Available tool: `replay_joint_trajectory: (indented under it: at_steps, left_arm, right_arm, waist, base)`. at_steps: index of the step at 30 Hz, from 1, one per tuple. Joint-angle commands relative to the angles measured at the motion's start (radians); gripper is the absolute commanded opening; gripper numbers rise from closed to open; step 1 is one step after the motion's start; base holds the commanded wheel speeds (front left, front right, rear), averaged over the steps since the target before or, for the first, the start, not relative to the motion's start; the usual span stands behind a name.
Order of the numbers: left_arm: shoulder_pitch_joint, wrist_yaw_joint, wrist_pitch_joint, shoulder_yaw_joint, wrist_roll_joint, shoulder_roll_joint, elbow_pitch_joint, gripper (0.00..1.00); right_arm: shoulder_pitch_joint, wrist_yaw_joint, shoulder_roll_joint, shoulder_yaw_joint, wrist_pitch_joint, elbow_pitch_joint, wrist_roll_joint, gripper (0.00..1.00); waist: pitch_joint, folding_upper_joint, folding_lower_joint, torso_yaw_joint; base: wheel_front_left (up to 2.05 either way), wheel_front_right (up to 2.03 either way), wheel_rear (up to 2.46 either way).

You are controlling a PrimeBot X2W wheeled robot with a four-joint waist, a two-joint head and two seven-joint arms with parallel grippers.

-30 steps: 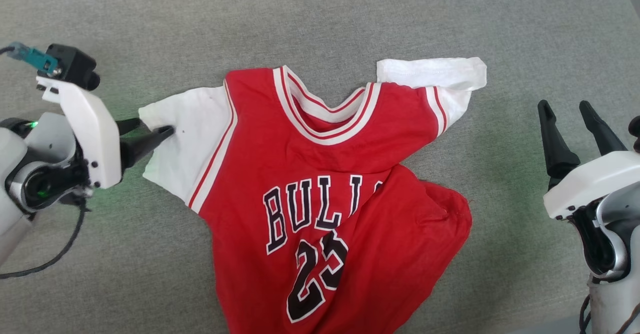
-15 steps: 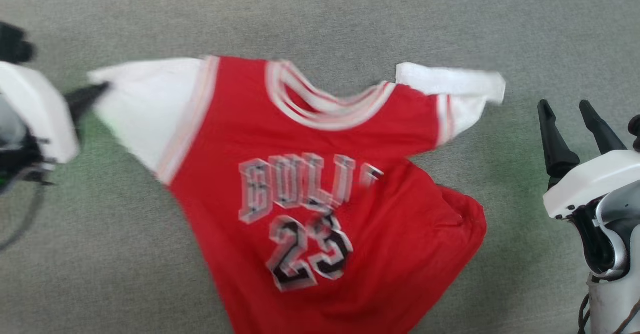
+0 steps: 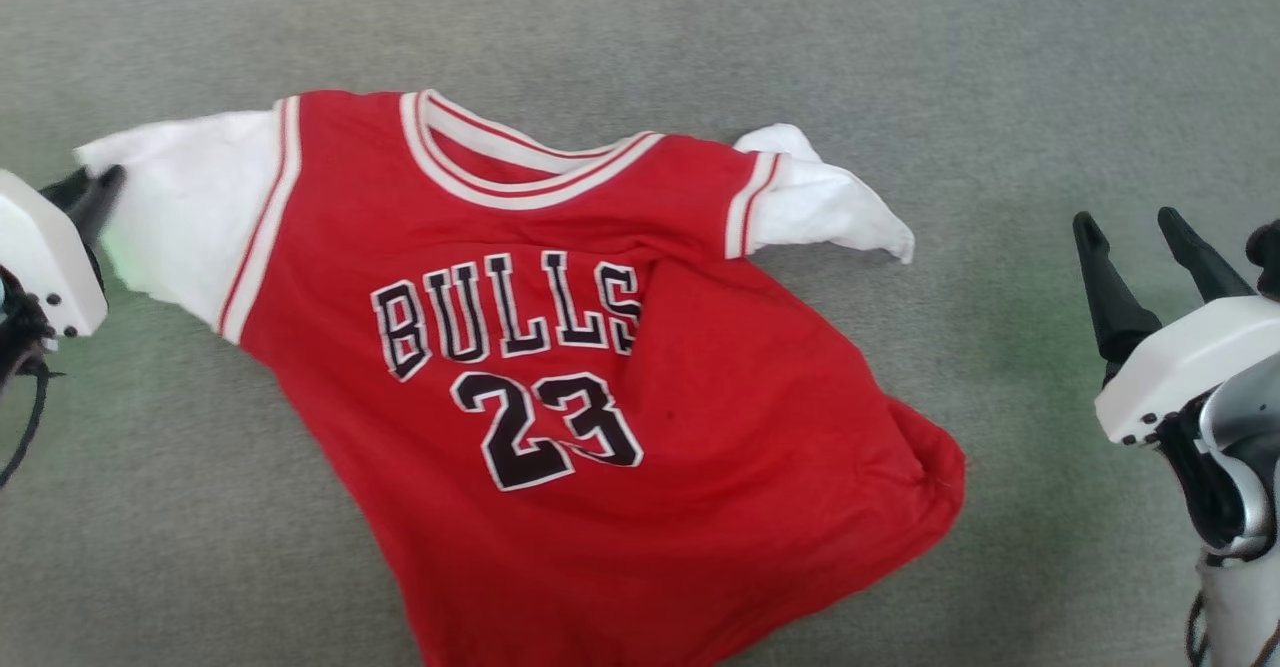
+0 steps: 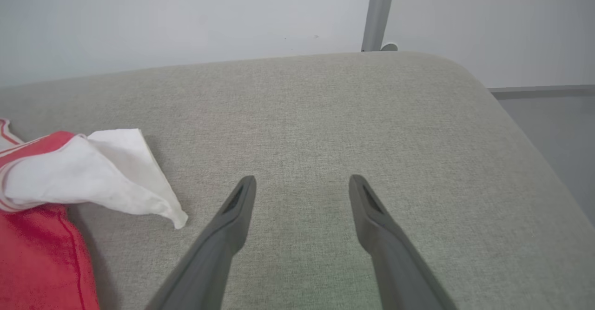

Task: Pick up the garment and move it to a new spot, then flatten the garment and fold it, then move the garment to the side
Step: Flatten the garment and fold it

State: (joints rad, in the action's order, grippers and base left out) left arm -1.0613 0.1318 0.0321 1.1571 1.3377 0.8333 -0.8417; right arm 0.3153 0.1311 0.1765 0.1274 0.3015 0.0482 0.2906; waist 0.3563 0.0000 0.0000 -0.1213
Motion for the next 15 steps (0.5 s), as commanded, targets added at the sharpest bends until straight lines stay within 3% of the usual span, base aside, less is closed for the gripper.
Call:
replay_joint_trajectory:
  at_steps: [1,9,15]
  left_arm:
    - [0.015,-0.003,-0.011,0.0,0.005,0.001,-0.007,1.0]
    - [0.111,-0.003,-0.244,0.01,-0.015,-0.053,0.008,1.0]
    - [0.173,-0.015,-0.297,-0.045,-0.102,-0.124,0.052,1.0]
  right_arm:
    - [-0.008,-0.001,0.008,-0.006,0.006,-0.003,0.005,1.0]
    - [0.009,-0.001,0.195,-0.19,0.147,-0.037,0.062,1.0]
    - [0.059,-0.001,0.305,-0.279,0.224,-0.037,0.134,1.0]
  waist:
    - [-0.006,0.0,0.0,0.007]
    - [-0.035,0.0,0.0,0.082]
    - [-0.048,0.0,0.0,0.151]
  base:
    - [0.0,0.0,0.0]
    - [0.0,0.0,0.0]
    - [0.0,0.0,0.0]
